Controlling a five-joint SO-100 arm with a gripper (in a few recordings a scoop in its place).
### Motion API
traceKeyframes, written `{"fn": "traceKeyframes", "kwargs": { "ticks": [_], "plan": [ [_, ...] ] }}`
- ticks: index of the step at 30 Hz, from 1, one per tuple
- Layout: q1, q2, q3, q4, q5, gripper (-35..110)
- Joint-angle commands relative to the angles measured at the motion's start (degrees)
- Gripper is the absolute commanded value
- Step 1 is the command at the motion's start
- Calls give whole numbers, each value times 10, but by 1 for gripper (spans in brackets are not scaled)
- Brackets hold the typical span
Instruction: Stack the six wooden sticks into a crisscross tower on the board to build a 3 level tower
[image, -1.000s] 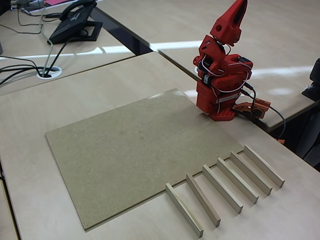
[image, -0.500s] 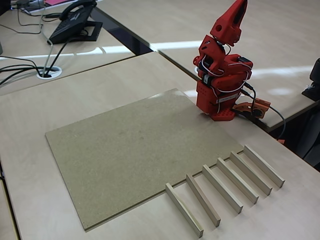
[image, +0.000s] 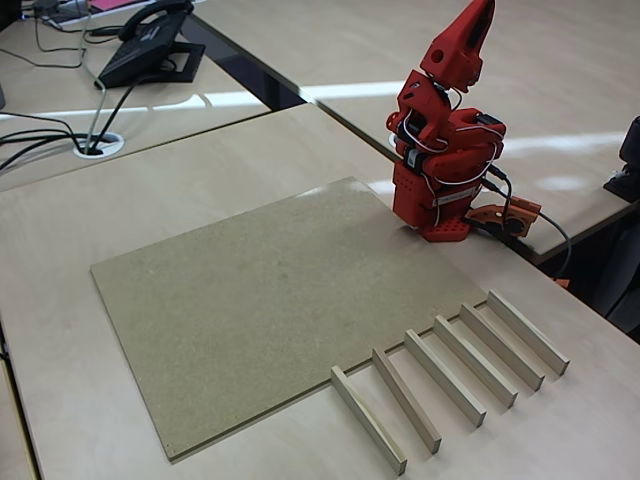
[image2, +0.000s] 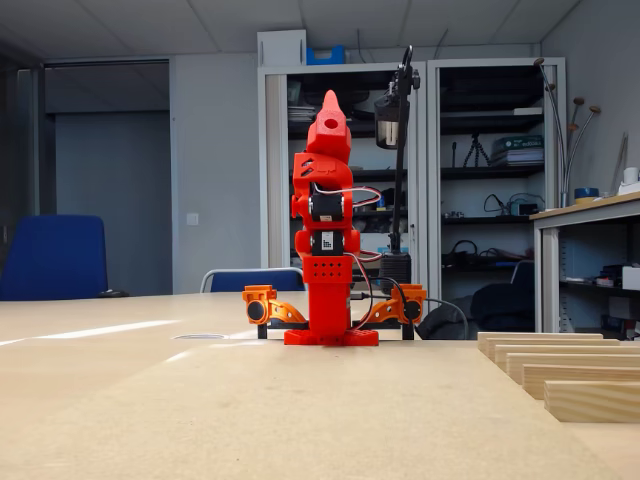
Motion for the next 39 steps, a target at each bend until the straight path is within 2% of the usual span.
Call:
{"fn": "traceKeyframes", "kwargs": {
  "ticks": [1,9,16,19,22,25,27,31,36,39],
  "plan": [
    [-2,-2,1,-11,3,0],
    [-2,-2,1,-11,4,0],
    [-19,-1,1,-11,114,0],
    [-113,-2,1,-11,127,0],
    [-268,2,1,-2,116,0],
    [-427,46,-8,96,96,1],
    [-494,43,-31,146,98,1],
    [-523,42,-108,286,156,0],
    [-577,38,-262,546,173,0],
    [-598,-11,-335,624,199,0]
  ]
}}
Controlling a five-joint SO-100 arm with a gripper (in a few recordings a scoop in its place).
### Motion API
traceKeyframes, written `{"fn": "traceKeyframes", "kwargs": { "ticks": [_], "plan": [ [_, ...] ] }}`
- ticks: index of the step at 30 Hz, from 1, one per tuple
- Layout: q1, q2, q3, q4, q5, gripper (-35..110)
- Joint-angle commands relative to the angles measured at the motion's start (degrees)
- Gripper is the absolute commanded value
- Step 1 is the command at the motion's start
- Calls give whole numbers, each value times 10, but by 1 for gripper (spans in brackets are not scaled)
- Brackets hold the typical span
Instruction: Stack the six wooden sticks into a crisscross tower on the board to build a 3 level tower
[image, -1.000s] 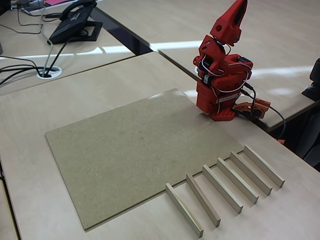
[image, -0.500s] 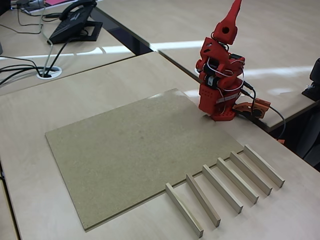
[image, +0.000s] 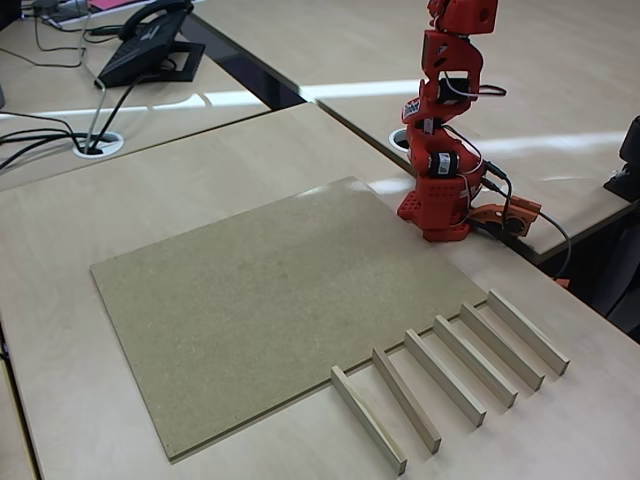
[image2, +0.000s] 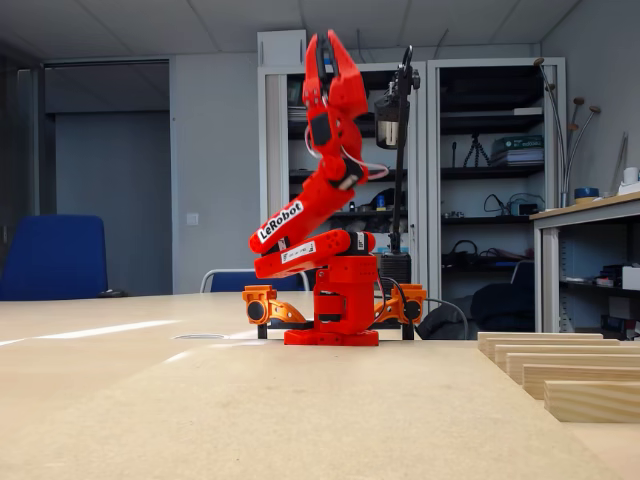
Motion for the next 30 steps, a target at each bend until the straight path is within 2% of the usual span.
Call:
{"fn": "traceKeyframes", "kwargs": {
  "ticks": [1,6,10,12,15,17,19,21,23,25,30],
  "plan": [
    [-20,-54,-81,83,42,0],
    [19,-190,-163,124,188,0],
    [-33,-315,-263,252,266,0],
    [-45,-361,-286,314,370,0],
    [-74,-426,-296,313,409,0],
    [-83,-478,-316,347,494,0],
    [-99,-525,-351,453,610,0],
    [-121,-567,-387,519,601,0],
    [-135,-604,-431,606,646,0],
    [-155,-650,-496,782,752,0],
    [-178,-731,-562,918,657,0]
  ]
}}
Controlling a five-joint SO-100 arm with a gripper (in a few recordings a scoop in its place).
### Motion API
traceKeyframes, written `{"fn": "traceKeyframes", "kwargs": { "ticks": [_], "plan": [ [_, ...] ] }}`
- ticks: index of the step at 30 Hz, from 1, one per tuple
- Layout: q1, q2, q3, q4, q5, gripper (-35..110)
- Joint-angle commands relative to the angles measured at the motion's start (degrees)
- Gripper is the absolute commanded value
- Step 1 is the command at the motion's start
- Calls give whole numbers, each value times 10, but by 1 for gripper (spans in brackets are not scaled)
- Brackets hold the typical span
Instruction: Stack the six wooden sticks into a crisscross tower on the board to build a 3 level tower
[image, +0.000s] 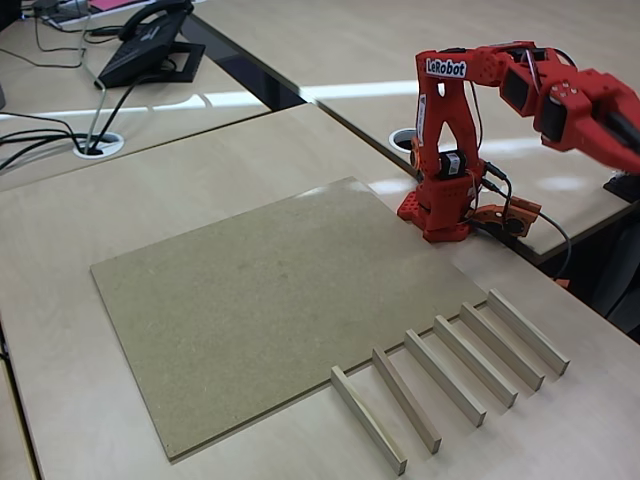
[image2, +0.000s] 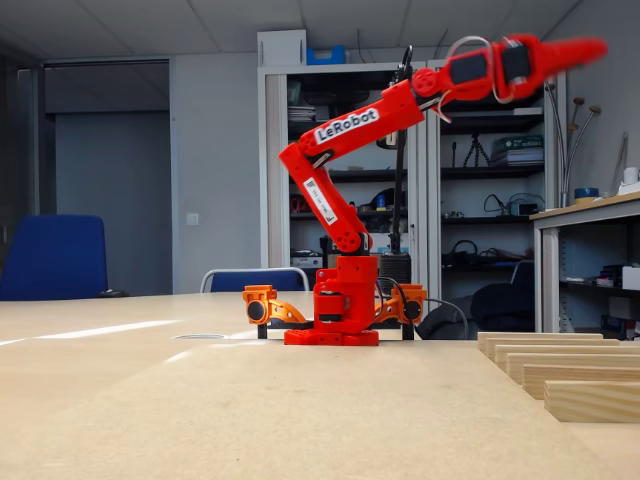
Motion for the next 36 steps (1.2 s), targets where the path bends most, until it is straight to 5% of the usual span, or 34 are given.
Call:
{"fn": "traceKeyframes", "kwargs": {
  "ticks": [1,5,17,36],
  "plan": [
    [-18,-46,-77,127,-55,0],
    [-18,-125,-150,271,-129,3],
    [-32,-276,-251,592,-145,16],
    [-39,-385,-174,583,-217,13]
  ]
}}
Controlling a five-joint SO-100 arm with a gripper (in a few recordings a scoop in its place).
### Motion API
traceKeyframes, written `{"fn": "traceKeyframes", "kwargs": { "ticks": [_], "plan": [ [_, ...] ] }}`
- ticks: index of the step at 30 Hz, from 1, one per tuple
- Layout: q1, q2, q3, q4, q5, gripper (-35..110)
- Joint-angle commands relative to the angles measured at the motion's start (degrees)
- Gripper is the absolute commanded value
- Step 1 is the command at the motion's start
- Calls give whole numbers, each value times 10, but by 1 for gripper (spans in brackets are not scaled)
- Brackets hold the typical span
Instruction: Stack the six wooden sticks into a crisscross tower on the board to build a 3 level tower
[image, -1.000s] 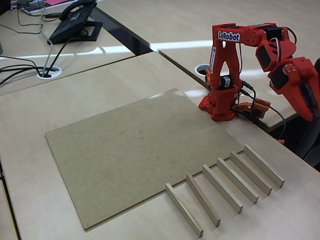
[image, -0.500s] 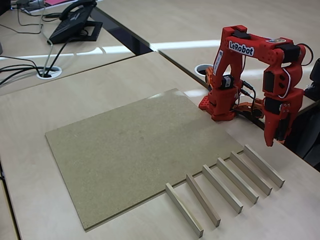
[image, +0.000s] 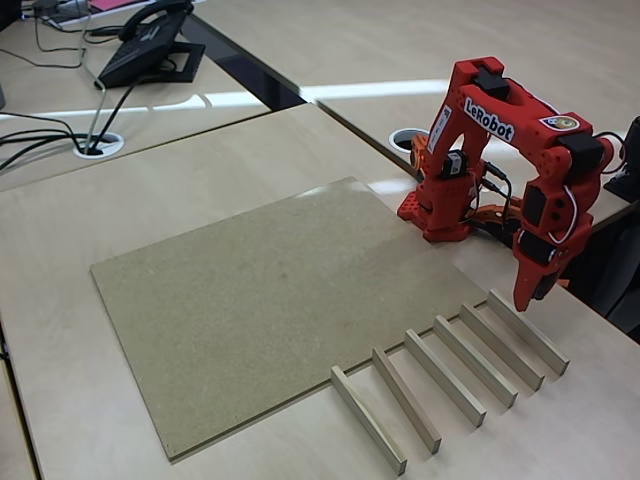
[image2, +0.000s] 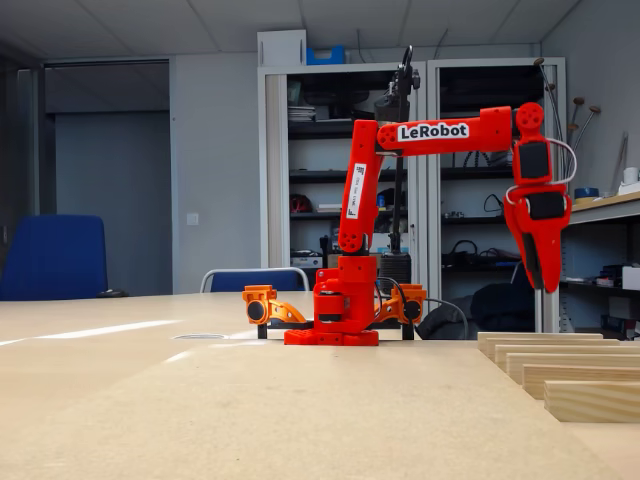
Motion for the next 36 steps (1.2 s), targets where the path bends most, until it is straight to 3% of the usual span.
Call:
{"fn": "traceKeyframes", "kwargs": {
  "ticks": [1,19,36],
  "plan": [
    [-13,3,24,-19,-4,13],
    [-46,15,130,-108,11,24],
    [-62,4,165,-167,26,23]
  ]
}}
